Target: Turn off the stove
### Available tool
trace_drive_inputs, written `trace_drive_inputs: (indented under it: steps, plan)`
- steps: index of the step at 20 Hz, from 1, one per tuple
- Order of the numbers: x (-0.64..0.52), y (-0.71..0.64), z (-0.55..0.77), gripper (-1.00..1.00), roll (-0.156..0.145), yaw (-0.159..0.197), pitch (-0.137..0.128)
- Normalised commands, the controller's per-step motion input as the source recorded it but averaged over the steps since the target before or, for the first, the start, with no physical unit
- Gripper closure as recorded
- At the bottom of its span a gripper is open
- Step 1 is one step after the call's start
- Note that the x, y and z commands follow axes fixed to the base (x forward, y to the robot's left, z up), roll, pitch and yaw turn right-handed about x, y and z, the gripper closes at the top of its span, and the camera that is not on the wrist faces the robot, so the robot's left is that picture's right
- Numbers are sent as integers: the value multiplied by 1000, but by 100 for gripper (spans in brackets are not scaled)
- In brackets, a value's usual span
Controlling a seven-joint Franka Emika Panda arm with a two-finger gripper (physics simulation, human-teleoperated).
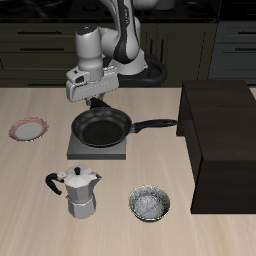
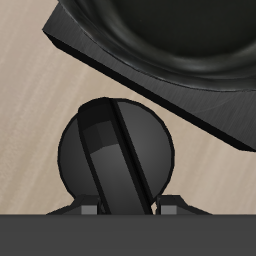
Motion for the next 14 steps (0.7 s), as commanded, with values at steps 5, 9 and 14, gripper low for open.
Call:
trace_drive_inputs:
  steps: [5, 9, 14]
  plan:
    - [28, 99, 42, 100, 36, 1, -4]
    - [82, 63, -13, 100, 11, -16, 9]
    - [78, -36, -41, 100, -30, -98, 49]
